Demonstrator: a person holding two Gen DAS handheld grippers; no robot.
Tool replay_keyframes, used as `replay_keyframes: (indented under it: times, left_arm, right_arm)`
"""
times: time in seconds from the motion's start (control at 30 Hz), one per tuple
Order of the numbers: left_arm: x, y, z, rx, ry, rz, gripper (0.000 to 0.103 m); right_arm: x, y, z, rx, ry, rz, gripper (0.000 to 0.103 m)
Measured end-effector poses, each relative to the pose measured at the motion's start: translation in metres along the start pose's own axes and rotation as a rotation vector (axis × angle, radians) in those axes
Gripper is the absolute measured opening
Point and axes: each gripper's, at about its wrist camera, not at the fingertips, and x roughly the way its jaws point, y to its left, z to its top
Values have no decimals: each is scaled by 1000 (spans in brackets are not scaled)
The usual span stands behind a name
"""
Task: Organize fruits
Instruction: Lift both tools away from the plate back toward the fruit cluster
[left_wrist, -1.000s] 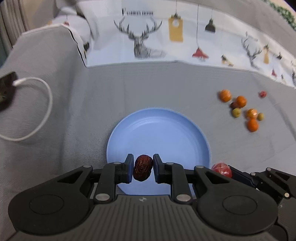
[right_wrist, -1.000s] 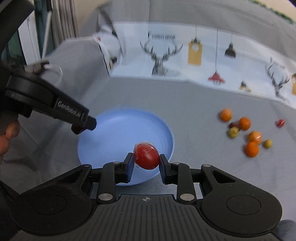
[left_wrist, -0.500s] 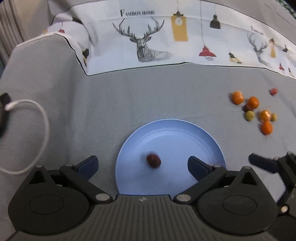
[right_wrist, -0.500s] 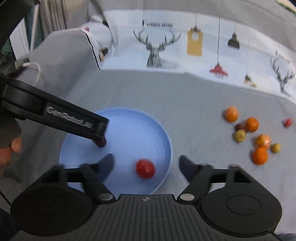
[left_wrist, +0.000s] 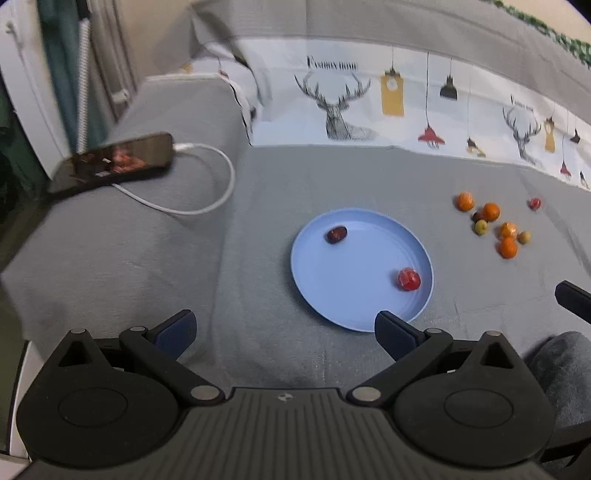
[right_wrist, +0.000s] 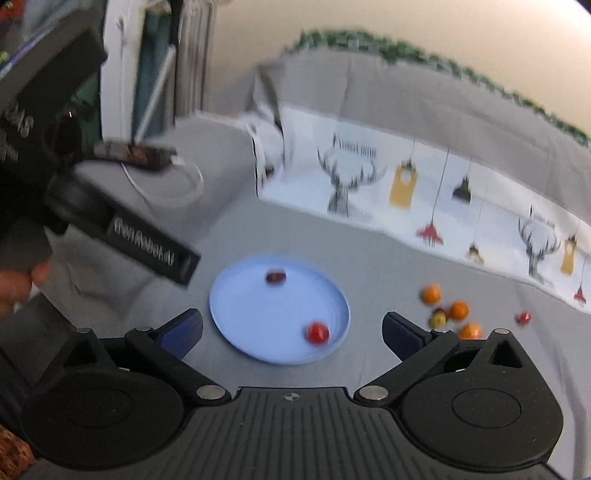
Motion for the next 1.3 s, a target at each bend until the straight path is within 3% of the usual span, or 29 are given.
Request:
replay_keyframes:
  times: [0.1, 0.37, 0.63, 0.87, 1.3]
  left_arm:
    - [-21, 2, -8, -5, -31, 14, 103]
    - [-61, -2, -25, -2, -100, 15, 103]
    - [-88, -2, -36, 12, -170, 20, 103]
    - [-84, -5, -34, 13, -154, 8, 103]
    - [-43, -31, -12, 67, -69, -2, 103]
  right_arm:
    - [-18, -1, 1, 45, -16, 31, 102]
    - [-64, -6, 0, 71, -130, -4, 102]
    - [-82, -3, -1, 72, -153, -5, 102]
    - [-82, -7, -3, 92, -144, -17, 102]
    - [-47, -44, -17, 234, -31, -39, 102]
